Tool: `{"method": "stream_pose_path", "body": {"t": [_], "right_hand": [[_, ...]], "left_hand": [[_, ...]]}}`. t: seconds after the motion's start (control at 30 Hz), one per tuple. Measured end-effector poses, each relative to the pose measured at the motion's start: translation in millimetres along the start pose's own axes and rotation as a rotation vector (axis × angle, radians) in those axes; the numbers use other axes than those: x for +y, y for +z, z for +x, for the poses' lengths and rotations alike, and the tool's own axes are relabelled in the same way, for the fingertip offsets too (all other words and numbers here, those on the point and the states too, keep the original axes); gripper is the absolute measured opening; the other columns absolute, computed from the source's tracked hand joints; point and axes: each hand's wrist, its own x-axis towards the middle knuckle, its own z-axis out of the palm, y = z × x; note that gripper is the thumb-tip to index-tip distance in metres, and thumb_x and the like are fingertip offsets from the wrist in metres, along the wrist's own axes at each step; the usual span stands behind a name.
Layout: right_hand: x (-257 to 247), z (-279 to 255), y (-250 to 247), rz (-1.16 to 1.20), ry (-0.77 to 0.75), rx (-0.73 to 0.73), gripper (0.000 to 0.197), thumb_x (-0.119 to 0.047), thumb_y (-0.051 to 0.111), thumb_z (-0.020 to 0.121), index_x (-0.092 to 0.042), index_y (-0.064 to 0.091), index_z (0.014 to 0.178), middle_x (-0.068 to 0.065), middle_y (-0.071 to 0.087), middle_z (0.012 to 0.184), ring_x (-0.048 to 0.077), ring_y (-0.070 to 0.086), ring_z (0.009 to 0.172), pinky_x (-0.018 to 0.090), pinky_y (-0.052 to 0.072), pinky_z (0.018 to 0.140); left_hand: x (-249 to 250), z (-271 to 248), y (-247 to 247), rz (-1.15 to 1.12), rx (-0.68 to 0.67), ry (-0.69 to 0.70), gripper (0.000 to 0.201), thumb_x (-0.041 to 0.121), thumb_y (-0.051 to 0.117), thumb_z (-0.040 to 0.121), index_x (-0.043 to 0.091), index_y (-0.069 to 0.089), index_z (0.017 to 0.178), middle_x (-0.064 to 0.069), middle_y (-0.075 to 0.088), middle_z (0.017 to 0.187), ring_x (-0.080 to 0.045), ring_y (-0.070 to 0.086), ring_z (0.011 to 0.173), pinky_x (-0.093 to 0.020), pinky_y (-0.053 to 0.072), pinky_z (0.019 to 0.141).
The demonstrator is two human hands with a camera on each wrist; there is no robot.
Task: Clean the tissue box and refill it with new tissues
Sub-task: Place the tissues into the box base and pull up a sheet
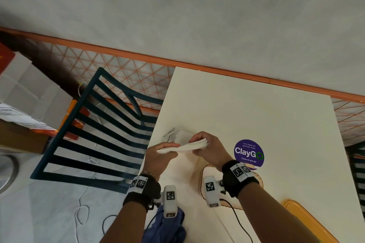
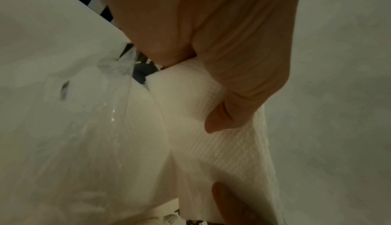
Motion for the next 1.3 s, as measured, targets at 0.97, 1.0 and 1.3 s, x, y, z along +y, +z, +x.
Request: {"method": "stream_pose_path", "body": {"t": [0.97, 1.0, 1.3], "right_hand": [[61.0, -135.5, -95.9, -0.35, 0.358, 0.269, 0.033, -0.022, 0.078, 0.082, -0.022, 0.073, 0.114, -0.006, 0.072, 0.096, 0.014, 0.064, 0.086, 0.019, 0.046, 0.067], [60.2, -134.5, -93.7, -0.41, 0.361, 0.281, 0.033, -0.024, 0.077, 0.082, -0.018, 0.072, 0.114, -0.004, 0.071, 0.096, 0.015, 0.063, 0.087, 0.02, 0.046, 0.07], [52.4, -132.7, -78.4, -0.766, 0.426, 0.34, 0.04, -0.033, 0.078, 0.081, -0.011, 0.066, 0.113, 0.005, 0.07, 0.105, 0.019, 0.065, 0.086, 0.021, 0.047, 0.071]], "left_hand": [[-8.2, -79.2, 111.3, 0.478, -0.105, 0.08, 0.055, 0.008, 0.071, 0.084, 0.024, 0.054, 0.134, -0.005, 0.068, 0.117, -0.014, 0.066, 0.096, -0.004, 0.046, 0.069], [-9.3, -79.3, 114.5, 0.511, -0.107, 0.098, 0.054, 0.006, 0.07, 0.085, 0.024, 0.053, 0.134, -0.005, 0.067, 0.118, -0.016, 0.067, 0.099, -0.006, 0.049, 0.072], [-4.4, -88.3, 126.7, 0.875, -0.071, 0.251, 0.05, 0.02, 0.068, 0.089, 0.026, 0.05, 0.135, 0.001, 0.063, 0.131, -0.02, 0.062, 0.118, -0.031, 0.052, 0.097]]}}
